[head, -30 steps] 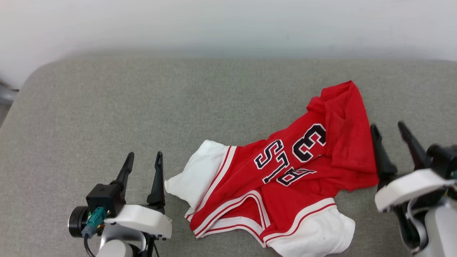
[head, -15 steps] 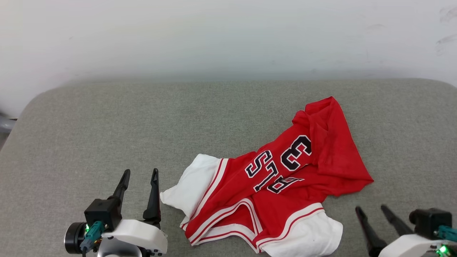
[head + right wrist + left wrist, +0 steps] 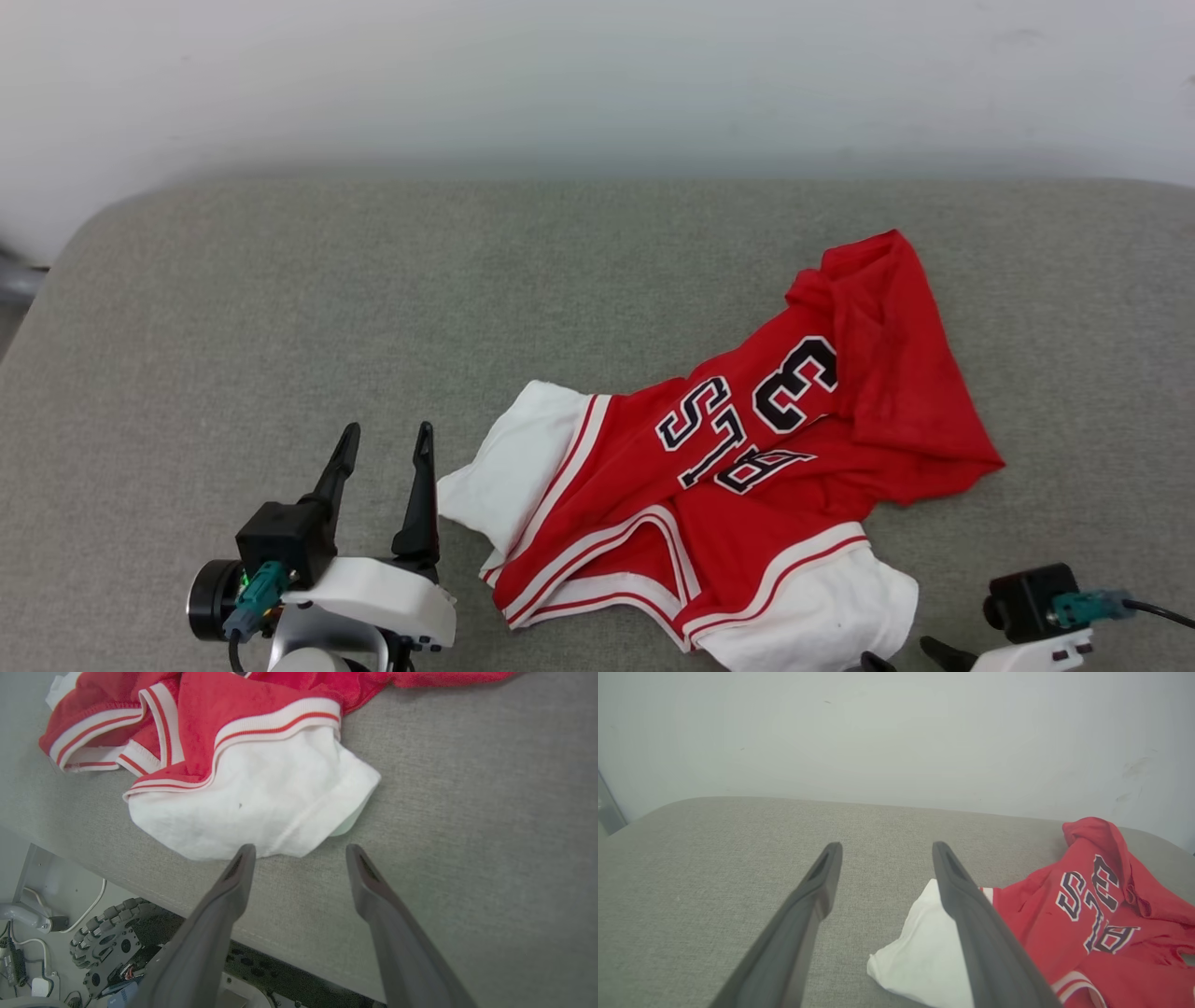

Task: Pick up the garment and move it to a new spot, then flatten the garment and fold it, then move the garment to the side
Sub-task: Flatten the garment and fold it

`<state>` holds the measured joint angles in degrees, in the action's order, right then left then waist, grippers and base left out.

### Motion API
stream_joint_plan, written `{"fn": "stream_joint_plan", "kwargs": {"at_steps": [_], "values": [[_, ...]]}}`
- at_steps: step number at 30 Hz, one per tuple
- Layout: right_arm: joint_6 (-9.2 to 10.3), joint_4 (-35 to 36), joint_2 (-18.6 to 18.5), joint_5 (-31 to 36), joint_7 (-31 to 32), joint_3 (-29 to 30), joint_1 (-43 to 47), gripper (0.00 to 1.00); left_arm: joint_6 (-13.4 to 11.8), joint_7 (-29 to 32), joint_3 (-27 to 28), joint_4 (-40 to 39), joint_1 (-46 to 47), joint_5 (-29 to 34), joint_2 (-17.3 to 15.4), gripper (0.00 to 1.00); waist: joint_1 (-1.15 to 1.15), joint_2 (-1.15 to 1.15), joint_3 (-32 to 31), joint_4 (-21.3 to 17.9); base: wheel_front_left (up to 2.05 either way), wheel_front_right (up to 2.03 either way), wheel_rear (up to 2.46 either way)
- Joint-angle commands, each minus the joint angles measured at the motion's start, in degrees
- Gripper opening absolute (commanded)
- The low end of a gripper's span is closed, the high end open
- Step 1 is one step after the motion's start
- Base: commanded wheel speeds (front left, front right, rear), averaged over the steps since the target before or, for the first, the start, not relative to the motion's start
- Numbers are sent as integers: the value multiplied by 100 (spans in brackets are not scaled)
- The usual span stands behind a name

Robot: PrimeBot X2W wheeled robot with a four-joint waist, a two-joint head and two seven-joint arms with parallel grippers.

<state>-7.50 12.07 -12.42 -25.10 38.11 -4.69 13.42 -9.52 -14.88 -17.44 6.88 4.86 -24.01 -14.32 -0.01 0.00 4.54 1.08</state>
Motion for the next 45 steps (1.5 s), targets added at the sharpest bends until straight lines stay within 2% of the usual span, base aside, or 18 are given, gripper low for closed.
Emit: {"fn": "stream_joint_plan", "kwargs": {"at_steps": [1, 12, 16, 17, 19, 22, 26, 34, 40, 45], "values": [[2, -40, -6, -8, 23, -64, -136, 100, 43, -21, -11, 5, 86, -4, 25, 100, 1, 0, 142, 104, 0, 0, 0], [3, -828, 187, -75, -70, -551, -647, 100, 120, -34, -13, 59, 448, 44, 121, 100, 1, 0, 768, 323, 0, 0, 0], [5, -1254, 206, -36, 82, -732, -678, 100, 168, -39, -3, 107, 559, 69, 137, 100, 1, 0, 918, 342, 0, 0, 0], [6, -1362, 223, -31, 141, -754, -656, 44, 183, -40, 7, 127, 577, 74, 140, 100, 1, 0, 931, 343, 0, 0, 0], [6, -1503, 242, -27, 235, -803, -613, 0, 190, -41, 30, 150, 588, 91, 150, 100, 1, 0, 936, 332, 0, 0, 0], [4, -1506, 277, -123, 241, -815, -622, 0, 191, -42, 74, 185, 556, 113, 164, 100, 1, 0, 885, 290, 0, 0, 0], [6, -1293, 122, -91, 107, -665, -750, 0, 178, -36, 136, 227, 465, 128, 150, 100, 1, 0, 720, 189, 0, 0, 0], [3, -811, 78, 96, -146, 164, -766, 0, 198, 129, 174, 267, 302, 12, 52, 100, 1, 0, 371, 30, 0, 0, 0], [3, -734, 16, 247, -194, 897, -840, 0, 360, 840, 136, 202, 410, -182, -197, 100, 1, 0, 263, -14, 0, 0, 0], [3, -784, -12, 356, -219, 1239, -905, 0, 594, 1965, 41, 81, 572, -496, -499, 100, 1, 0, 212, -41, 0, 0, 0]]}}
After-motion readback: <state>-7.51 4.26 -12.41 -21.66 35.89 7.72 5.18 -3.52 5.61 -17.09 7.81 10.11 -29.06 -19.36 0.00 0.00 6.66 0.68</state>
